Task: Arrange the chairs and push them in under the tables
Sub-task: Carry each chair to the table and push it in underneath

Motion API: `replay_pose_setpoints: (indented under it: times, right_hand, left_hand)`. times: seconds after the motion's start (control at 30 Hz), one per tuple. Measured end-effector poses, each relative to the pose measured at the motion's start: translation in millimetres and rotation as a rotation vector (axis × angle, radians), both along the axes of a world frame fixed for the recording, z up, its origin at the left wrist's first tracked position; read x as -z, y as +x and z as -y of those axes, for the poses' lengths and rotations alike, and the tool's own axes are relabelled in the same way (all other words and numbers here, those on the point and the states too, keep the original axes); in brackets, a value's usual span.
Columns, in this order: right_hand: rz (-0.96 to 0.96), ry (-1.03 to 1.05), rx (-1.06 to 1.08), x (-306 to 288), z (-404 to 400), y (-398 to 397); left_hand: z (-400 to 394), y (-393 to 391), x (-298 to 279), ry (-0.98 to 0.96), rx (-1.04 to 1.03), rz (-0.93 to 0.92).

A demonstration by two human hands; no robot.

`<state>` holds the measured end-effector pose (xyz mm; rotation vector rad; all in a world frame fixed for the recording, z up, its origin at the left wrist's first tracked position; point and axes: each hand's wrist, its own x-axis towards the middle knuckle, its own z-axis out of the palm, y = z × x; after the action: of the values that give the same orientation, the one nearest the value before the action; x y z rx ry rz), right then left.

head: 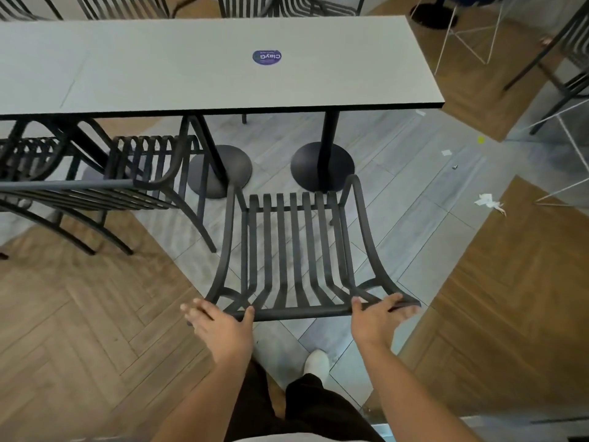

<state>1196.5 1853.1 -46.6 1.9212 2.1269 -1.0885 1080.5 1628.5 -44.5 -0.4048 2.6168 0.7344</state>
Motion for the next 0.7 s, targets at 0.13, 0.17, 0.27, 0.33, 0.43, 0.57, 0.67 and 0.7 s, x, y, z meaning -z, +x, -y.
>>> replay_pose_setpoints:
  times: [0.13,0.17,0.27,0.33,0.43,0.57,0.67,0.7]
  right_hand:
    - [0.288,0.135,-0.595,-6.5,7.7,-0.7]
    - [0.334,0.156,-0.713,-5.7,6.2,-2.1]
    - [0.426,0.18,-1.012,1.8,-9.7,-11.0]
    - [0.427,0.223,-1.16,-1.6,-21.4,-18.6]
    - [0.462,0.254,-1.285,-10.2,-29.1,-26.5]
    - [0.47,0.267,-1.309,-7.4,-36.1,-33.7]
    - [0.475,0.284,-1.304,-2.1,-42.5,-49.8]
    - [0.485,0.287,-1.302,-2.8,-44.3,-57.2]
  left_hand:
    - [3.2,-1.2,6.4,-0.194,0.59,-0.023]
    - [4.1,-4.2,7.4,-0.225,0.677,-0.025]
    - [8.9,-20.7,6.8,-0.275,0.851,-0.044]
    - [13.2,-38.8,8.0,-0.229,0.888,0.06]
    - [9.0,-57.8,5.2,-0.248,1.07,0.233]
    - [0.8,-62.9,6.4,-0.431,1.216,0.063]
    - [-3.5,-72.3,8.4,-0.472,1.192,-0.011]
    - [-5.6,-79.2,8.9,-0.469,1.191,-0.017]
